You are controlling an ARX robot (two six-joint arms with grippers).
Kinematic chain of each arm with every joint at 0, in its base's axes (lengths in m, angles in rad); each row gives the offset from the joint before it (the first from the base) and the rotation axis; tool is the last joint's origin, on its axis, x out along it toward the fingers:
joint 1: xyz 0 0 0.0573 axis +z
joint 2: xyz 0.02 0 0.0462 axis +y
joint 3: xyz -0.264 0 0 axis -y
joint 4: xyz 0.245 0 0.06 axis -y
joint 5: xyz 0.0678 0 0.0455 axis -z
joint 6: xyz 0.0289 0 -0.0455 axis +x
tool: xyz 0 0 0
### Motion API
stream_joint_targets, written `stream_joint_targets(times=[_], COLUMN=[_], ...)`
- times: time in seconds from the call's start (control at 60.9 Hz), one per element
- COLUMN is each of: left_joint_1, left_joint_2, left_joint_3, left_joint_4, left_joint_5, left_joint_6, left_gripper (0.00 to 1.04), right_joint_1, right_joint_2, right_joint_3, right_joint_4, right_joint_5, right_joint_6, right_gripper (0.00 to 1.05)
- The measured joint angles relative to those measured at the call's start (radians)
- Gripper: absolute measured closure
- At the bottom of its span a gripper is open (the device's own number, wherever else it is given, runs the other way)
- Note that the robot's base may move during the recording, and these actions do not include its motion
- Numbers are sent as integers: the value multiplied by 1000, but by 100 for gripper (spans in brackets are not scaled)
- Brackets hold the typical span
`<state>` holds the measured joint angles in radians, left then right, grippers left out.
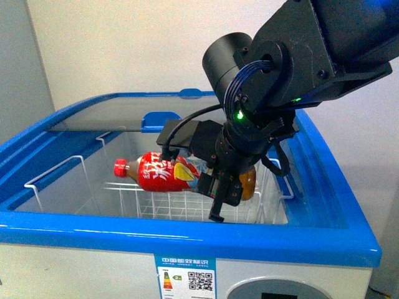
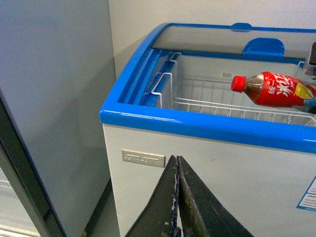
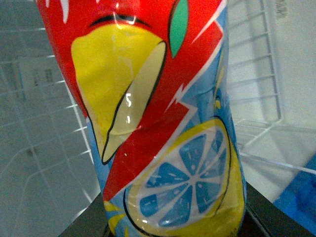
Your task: Put drink in fridge
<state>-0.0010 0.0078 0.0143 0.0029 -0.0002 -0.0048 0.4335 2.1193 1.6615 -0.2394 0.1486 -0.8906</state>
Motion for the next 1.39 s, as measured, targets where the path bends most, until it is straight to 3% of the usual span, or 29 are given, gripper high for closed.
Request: stream_joint_targets(times=[0.656, 0.82, 0.886, 0.952, 1.083, 1.116, 1.313, 1.395], left_joint_1=[0, 0, 0, 0, 0, 0, 0, 0], left_joint_2=[-2, -2, -2, -2, -2, -2, -2, -2], left_joint_3=[0, 0, 0, 0, 0, 0, 0, 0], left_joint_4=[-2, -2, -2, -2, -2, -2, -2, -2], left_joint_5=[0, 0, 0, 0, 0, 0, 0, 0], left_joint_6=[0, 0, 0, 0, 0, 0, 0, 1], left_gripper=[102, 67, 51, 42, 13, 7, 8, 8], right_joint_1=[-2, 10, 10, 10, 8, 7, -8, -27], right_joint_2=[167, 174, 179, 179, 148, 135, 26, -49], right_joint_3=[16, -30, -45, -49, -64, -69, -120, -161], right_joint_4=[173, 210, 221, 224, 229, 228, 205, 177], right_joint_5=[58, 51, 49, 45, 30, 27, -13, -79], right_joint_6=[44, 57, 61, 65, 64, 66, 104, 163], right_gripper=[62, 63, 46, 37, 9, 6, 7, 7])
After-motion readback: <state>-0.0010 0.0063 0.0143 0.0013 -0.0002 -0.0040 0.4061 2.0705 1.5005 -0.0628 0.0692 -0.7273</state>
